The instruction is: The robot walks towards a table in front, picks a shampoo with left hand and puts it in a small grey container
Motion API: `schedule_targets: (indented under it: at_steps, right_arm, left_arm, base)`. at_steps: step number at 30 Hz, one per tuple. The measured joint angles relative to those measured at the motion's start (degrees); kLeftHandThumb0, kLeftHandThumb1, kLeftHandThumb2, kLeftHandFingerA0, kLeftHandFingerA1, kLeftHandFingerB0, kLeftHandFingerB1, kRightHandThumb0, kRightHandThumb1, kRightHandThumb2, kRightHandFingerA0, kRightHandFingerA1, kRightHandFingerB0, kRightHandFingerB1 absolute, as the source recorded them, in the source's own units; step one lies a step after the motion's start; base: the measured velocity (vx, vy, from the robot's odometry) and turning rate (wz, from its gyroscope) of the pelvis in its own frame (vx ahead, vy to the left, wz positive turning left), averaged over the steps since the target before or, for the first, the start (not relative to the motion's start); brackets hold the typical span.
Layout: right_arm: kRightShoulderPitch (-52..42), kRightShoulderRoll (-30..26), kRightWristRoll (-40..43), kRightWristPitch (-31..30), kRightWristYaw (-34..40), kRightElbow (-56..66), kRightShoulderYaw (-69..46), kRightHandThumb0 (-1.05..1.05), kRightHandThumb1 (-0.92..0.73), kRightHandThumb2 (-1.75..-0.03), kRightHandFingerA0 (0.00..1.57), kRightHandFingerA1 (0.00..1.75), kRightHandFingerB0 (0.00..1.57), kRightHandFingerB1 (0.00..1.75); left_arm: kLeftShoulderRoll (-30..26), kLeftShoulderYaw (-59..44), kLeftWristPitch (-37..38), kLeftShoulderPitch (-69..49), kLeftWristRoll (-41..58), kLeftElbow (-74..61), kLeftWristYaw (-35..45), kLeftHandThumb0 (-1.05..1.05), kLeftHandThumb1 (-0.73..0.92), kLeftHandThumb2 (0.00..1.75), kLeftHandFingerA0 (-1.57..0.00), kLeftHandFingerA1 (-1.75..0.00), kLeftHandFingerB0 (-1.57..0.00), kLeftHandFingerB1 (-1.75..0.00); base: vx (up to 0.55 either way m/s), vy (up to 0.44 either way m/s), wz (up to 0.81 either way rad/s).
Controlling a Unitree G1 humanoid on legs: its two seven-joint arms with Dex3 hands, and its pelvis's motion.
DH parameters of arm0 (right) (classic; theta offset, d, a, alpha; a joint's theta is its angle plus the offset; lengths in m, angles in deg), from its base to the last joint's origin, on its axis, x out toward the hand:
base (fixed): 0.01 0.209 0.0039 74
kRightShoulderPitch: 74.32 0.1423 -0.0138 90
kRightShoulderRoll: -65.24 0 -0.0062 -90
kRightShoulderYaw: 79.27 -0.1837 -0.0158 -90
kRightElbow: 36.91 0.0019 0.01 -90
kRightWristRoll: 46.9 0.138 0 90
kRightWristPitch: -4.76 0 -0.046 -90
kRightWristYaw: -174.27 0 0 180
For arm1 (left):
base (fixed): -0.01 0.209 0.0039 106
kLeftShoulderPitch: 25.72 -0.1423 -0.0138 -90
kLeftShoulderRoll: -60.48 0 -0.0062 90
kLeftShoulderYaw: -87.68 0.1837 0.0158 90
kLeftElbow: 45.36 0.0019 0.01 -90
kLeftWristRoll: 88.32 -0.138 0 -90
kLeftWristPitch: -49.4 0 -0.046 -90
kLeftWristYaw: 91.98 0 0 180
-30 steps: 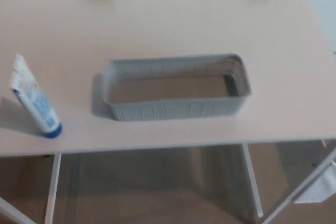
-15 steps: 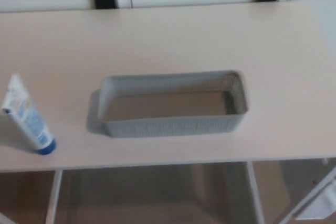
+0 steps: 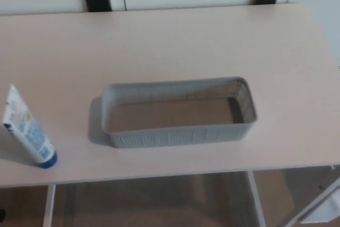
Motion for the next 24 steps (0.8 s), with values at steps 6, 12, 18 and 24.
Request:
schedule_targets:
  at_steps: [6, 12, 18, 24]
  right_arm:
    - [0.2, 0.5, 0.0, -0.1, 0.0, -0.1, 0.1, -0.31, -0.59, -0.57, 0.82, 0.50, 0.62, 0.43]
    - [0.1, 0.5, 0.0, -0.1, 0.0, -0.1, 0.1, -0.31, -0.59, -0.56, 0.79, 0.49, 0.61, 0.43]
    - [0.1, 0.4, 0.0, -0.2, 0.0, -0.1, -0.1, -0.32, -0.60, -0.57, 0.79, 0.48, 0.63, 0.42]
    - [0.1, 0.3, 0.0, -0.5, 0.0, -0.2, -0.2, -0.30, -0.60, -0.57, 0.80, 0.50, 0.61, 0.43]
  left_arm:
    - [0.2, -1.7, 0.1, -10.6, 1.3, -14.8, 1.1, -0.33, 0.56, 0.62, -0.16, -0.36, -0.16, -0.30]
    - [0.2, -4.9, 0.1, -18.6, 3.9, -29.0, 2.5, -0.28, 0.54, 0.60, -0.11, -0.34, -0.11, -0.29]
    - [-0.2, -9.2, 0.1, -23.4, 7.8, -42.5, 4.2, -0.17, 0.58, 1.00, -0.02, -0.51, 0.00, -0.49]
    - [-2.8, -13.9, -0.8, -23.7, 13.8, -52.9, 6.0, -0.22, 0.51, 0.62, -0.03, -0.35, -0.09, -0.20]
  base:
    - [0.01, 0.001, 0.03]
    - [0.00, -0.014, 0.00]
    - [0.00, 0.000, 0.00]
    - [0.00, 0.000, 0.00]
